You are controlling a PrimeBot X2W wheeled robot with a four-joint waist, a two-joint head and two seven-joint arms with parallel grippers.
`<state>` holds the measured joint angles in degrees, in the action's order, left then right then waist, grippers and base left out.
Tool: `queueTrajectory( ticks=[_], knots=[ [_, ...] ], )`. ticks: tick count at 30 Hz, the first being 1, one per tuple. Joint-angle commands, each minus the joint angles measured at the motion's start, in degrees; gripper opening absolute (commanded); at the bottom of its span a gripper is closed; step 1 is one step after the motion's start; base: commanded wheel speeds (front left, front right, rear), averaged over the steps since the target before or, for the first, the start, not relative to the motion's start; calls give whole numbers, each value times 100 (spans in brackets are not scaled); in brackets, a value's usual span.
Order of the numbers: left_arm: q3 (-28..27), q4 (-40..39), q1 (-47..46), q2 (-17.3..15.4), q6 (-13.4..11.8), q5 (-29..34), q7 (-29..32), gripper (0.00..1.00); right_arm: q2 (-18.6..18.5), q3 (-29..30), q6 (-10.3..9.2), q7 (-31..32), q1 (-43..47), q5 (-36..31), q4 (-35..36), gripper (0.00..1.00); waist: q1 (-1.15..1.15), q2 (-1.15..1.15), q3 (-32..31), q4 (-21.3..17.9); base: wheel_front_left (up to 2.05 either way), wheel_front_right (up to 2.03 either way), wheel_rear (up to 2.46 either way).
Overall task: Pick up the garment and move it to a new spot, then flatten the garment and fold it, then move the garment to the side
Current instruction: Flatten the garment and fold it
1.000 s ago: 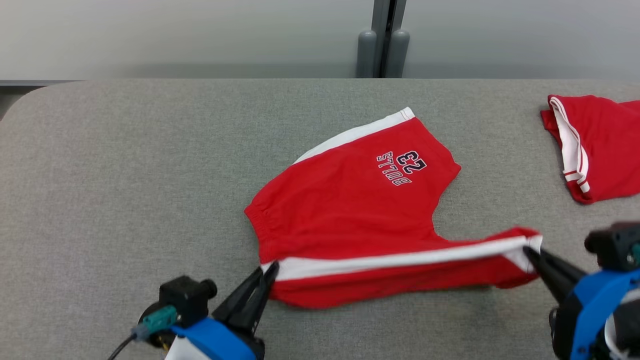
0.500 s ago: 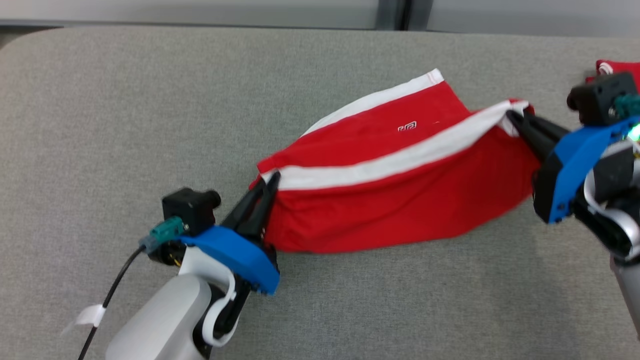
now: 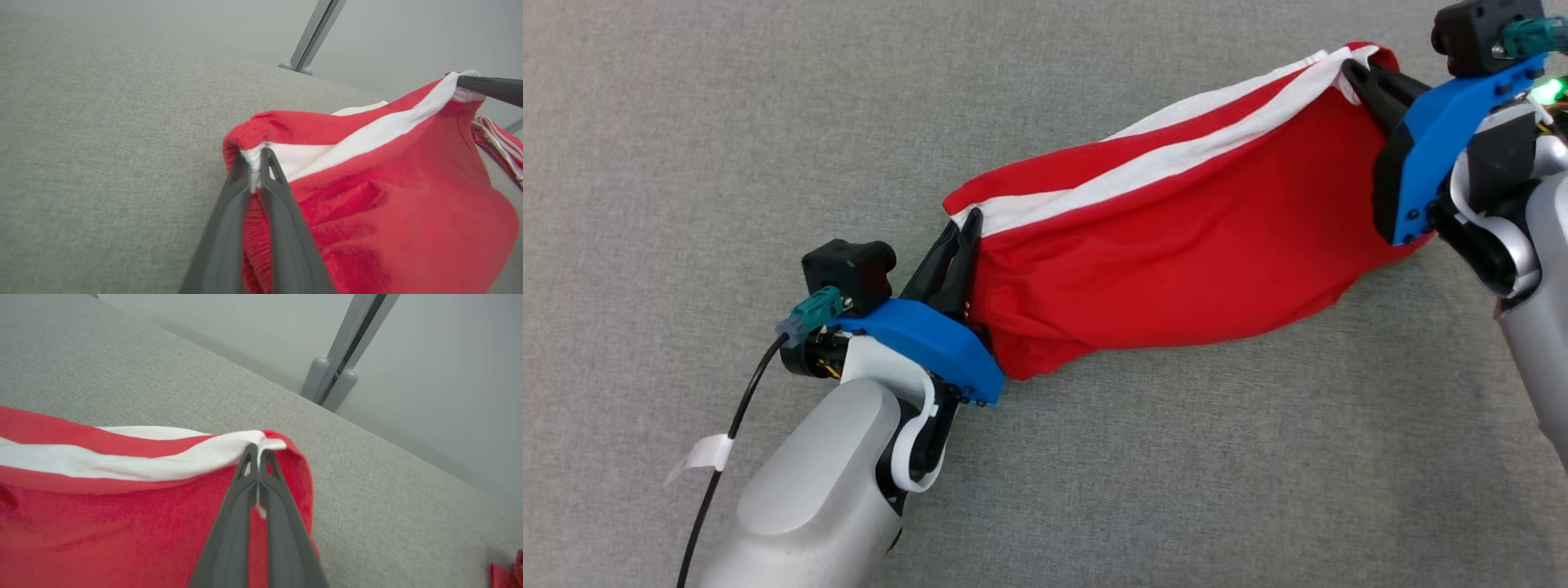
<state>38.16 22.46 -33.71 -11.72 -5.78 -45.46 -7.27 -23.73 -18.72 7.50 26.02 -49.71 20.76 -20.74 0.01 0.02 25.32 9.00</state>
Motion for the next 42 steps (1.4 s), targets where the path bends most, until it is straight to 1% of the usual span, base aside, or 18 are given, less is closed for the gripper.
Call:
queueTrajectory(
  ticks=[1,3,5,6,7,8,9,14,18,21,24,26,28,31,35,39,42],
  knots=[
    [3,69,-150,51,-33,-28,-4,0,-9,-71,0,-78,-197,33,-159,0,-1,-2,81,82,0,0,0],
    [-24,157,-182,103,-72,-47,-37,0,1,-182,0,-160,-305,59,-375,0,-1,-2,117,131,0,0,0],
    [-18,216,-211,150,-43,-68,-59,0,4,-266,0,-243,-378,87,-576,0,-1,-2,134,174,0,0,0],
    [19,248,-202,185,33,-106,-24,0,10,-297,0,-262,-403,114,-678,5,-1,-2,133,192,0,0,0],
    [42,274,-190,197,60,-100,-16,19,20,-320,0,-312,-432,141,-757,100,-1,-2,127,204,0,0,0],
    [46,284,-190,205,82,-96,-64,42,31,-323,0,-402,-460,179,-822,100,-1,-2,120,217,0,0,0],
    [19,299,-165,225,100,-125,-106,100,42,-362,0,-470,-474,228,-875,100,-1,-2,106,229,0,0,0],
    [32,386,18,201,141,-175,-193,100,45,-548,0,-744,-335,442,-1167,100,-1,-2,-99,240,0,0,0],
    [-9,347,249,129,177,-195,-378,100,82,-583,0,-833,-105,848,-1305,100,-1,-2,-374,199,0,0,0],
    [-93,267,442,19,151,-122,-574,100,-2,-616,0,-804,70,1090,-1308,100,-1,-2,-574,166,0,0,0],
    [-189,170,633,-74,197,19,-724,100,-117,-562,0,-857,253,1206,-1331,100,-1,-2,-741,153,0,0,0],
    [-237,121,732,-169,160,257,-769,100,-142,-464,0,-924,380,1234,-1389,100,-1,-2,-815,156,0,0,0],
    [-437,-17,812,-151,168,444,-791,100,-136,-283,0,-1002,484,1266,-1499,100,-1,-2,-846,168,0,0,0],
    [-880,-292,989,-77,292,844,-791,100,-85,62,0,-1178,575,1220,-1723,100,-1,-2,-815,204,0,0,0],
    [-1425,-549,1138,64,454,1548,-793,100,14,395,0,-1347,585,1134,-2027,100,-1,-2,-699,280,0,0,0],
    [-1877,-632,1307,184,589,2171,-794,100,145,612,0,-1499,425,947,-2282,100,-1,-2,-549,323,0,0,0],
    [-2178,-605,1400,300,699,2436,-794,100,276,724,0,-1543,327,791,-2548,100,-1,-2,-444,380,0,0,0]
  ],
)
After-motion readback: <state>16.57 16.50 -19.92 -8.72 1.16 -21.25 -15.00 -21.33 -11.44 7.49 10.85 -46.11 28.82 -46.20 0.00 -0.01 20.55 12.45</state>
